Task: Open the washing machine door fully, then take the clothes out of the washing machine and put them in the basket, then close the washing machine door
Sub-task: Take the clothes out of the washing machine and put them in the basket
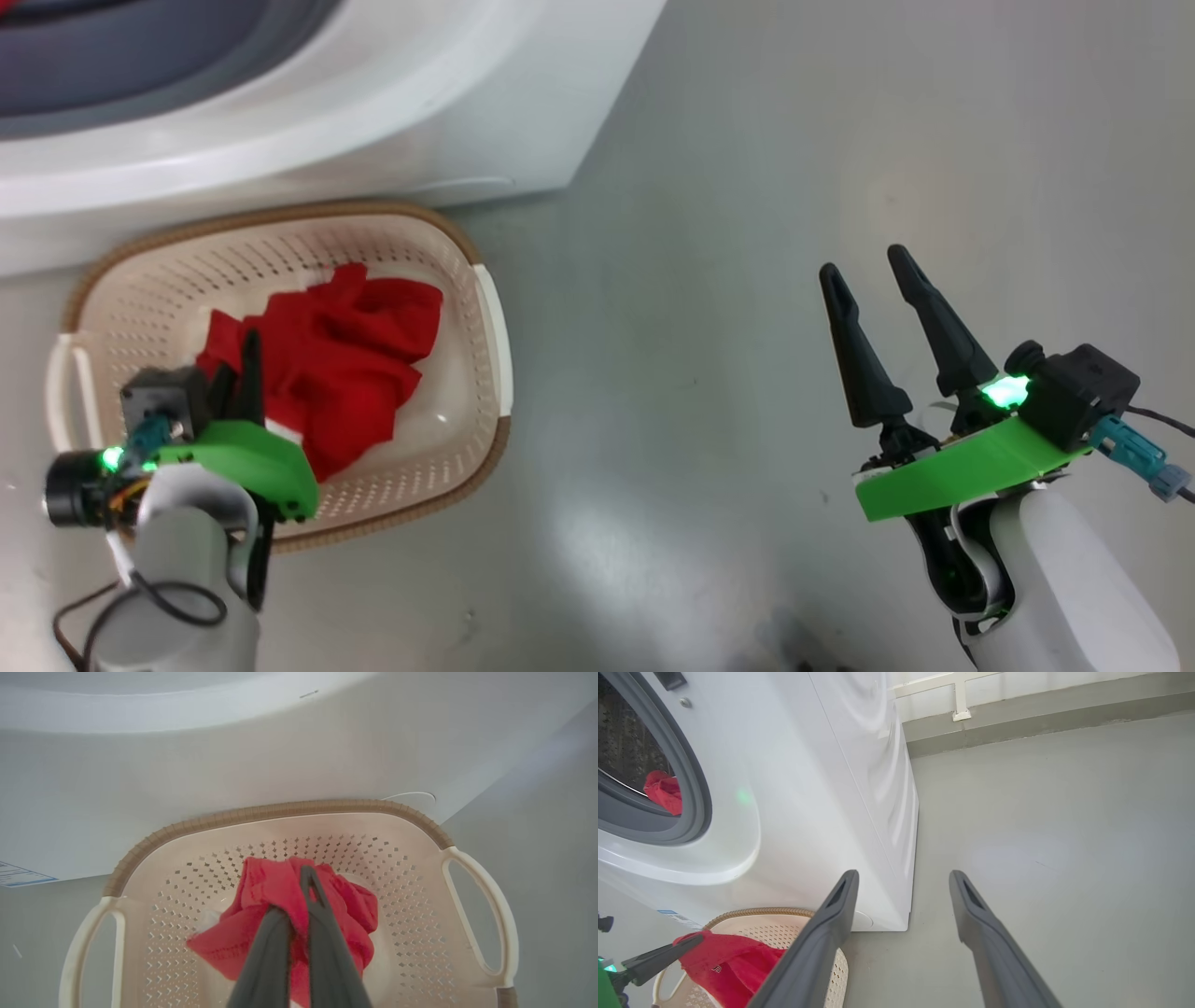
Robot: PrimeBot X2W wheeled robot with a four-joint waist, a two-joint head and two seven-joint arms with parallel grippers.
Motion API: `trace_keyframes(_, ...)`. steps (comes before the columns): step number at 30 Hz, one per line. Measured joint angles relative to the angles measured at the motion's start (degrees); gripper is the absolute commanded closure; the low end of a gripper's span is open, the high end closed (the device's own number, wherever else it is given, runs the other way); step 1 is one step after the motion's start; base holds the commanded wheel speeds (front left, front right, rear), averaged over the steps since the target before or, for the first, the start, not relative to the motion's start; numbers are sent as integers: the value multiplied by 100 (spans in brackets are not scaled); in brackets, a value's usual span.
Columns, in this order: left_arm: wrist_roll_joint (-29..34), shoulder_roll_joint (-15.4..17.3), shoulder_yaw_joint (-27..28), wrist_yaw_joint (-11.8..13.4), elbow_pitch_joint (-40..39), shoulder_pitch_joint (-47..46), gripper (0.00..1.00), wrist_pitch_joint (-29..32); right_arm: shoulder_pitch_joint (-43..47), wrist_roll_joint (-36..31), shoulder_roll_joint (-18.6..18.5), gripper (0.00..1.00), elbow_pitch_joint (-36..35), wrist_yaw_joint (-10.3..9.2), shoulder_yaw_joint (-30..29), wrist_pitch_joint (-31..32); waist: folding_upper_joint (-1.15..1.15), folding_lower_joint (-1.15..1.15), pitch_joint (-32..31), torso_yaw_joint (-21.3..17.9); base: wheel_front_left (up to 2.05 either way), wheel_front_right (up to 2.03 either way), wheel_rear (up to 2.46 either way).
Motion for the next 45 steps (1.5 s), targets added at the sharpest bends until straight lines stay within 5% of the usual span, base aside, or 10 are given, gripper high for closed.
trace_keyframes(22, 107, 264, -358, -143, 1942, -1580, 100, 0, -424, -1, 22, 0, -218, 0, 68, -1, 0, 0, 1138, -264, 0, 0, 0)
trace_keyframes(27, 70, 263, -379, -144, 2072, -1653, 51, 0, -424, -1, 22, 0, -212, 0, 78, -1, 0, 0, 1126, -269, 0, 0, 0)
trace_keyframes(28, 58, 263, -382, -144, 2092, -1653, 21, 0, -424, -1, 23, 0, -211, 0, 78, -1, 0, 0, 1117, -269, 0, 0, 0)
trace_keyframes(29, 33, 261, -381, -144, 2108, -1653, 3, 0, -424, -1, 23, 0, -208, 0, 78, -1, 0, 0, 1104, -267, 0, 0, 0)
trace_keyframes(45, -256, 193, -347, -191, 1741, -1405, 0, 0, -415, -5, -42, 0, -125, 0, -16, -1, 0, 0, 623, -110, 0, 0, 0)
